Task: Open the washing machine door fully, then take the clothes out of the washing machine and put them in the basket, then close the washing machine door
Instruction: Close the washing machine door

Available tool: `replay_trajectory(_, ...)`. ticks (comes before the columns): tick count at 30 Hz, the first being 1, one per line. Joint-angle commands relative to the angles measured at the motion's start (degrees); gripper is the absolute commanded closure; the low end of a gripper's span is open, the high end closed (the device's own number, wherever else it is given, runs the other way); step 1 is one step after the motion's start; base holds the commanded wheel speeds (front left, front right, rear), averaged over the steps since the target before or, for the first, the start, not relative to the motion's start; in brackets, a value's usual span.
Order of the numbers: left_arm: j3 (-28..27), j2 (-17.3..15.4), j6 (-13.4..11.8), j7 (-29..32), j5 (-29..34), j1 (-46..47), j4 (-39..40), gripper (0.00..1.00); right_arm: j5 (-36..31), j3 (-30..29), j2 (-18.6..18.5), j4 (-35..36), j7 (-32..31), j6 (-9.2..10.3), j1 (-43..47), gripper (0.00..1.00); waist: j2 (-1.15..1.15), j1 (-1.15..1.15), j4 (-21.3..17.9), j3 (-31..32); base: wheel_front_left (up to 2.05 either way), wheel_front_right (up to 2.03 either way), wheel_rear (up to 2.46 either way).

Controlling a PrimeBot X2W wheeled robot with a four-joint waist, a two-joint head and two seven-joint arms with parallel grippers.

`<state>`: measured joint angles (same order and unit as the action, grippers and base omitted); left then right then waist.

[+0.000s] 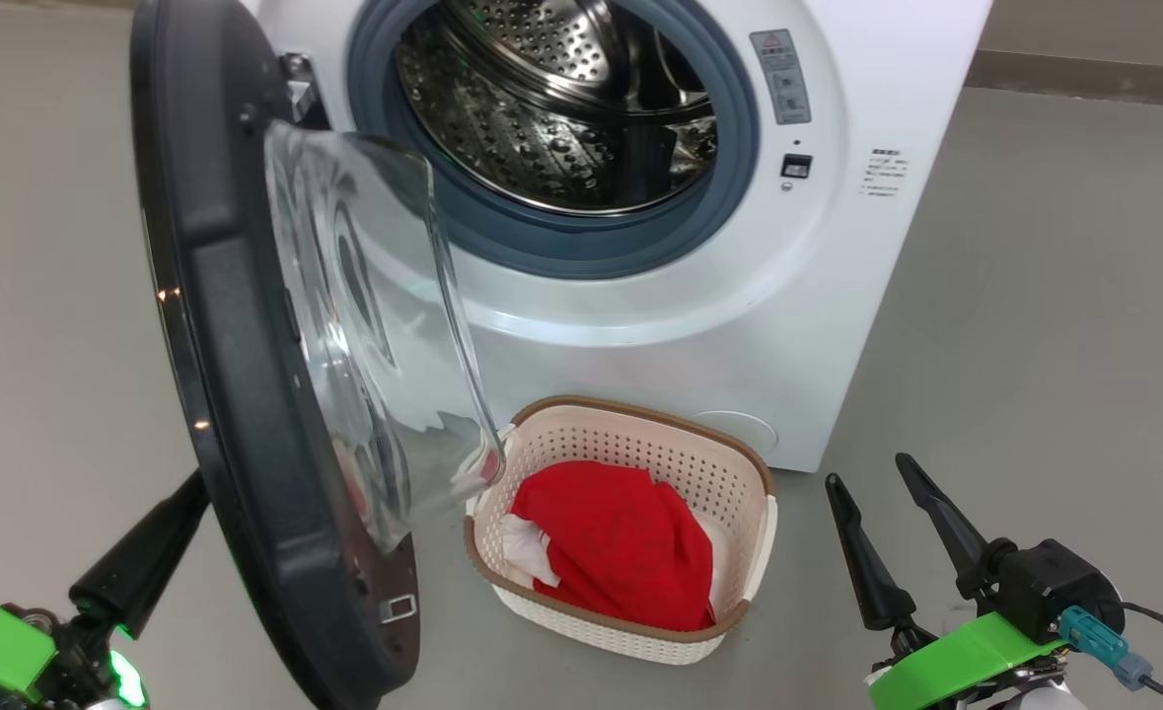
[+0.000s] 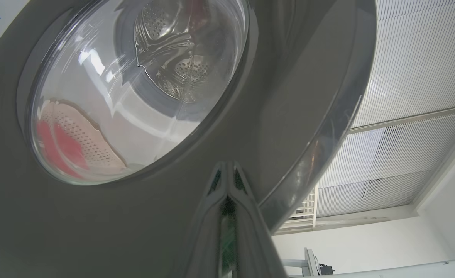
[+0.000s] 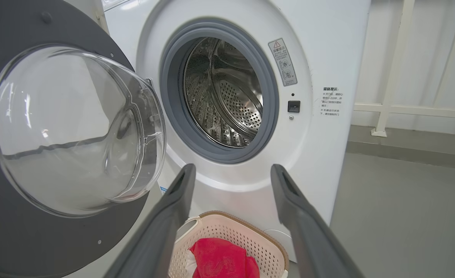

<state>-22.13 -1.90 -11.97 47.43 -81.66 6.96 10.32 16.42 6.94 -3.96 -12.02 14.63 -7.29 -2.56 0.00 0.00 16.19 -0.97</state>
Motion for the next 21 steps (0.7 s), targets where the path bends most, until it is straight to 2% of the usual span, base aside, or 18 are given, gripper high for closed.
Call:
replay_trajectory(1, -0.33, -0.99, 0.94, -0.36, -1.11, 0.40, 2.07, 1.00, 0.15, 1.45, -0.24, 1.18, 0.37, -0.20, -1.76, 0.00, 0.00, 0.00, -0.89, 0.23, 0.00, 0.00, 0.00)
replay_trajectory(14, 2.74, -0.99, 2.50, -3.62, -1.05, -1.76, 2.84, 1.00, 0.34, 1.35, 0.00, 1.05, 0.37, -0.20, -0.97, 0.00, 0.00, 0.00, -3.45, 1.47, 0.00, 0.00, 0.00)
replay_trajectory(21, 4.53, -0.99, 4.61, -5.56, 0.07, -3.83, 2.63, 1.00, 0.40, 1.61, 0.14, 0.82, 0.37, -0.20, -0.53, 0.00, 0.00, 0.00, -4.19, 2.18, 0.00, 0.00, 0.00)
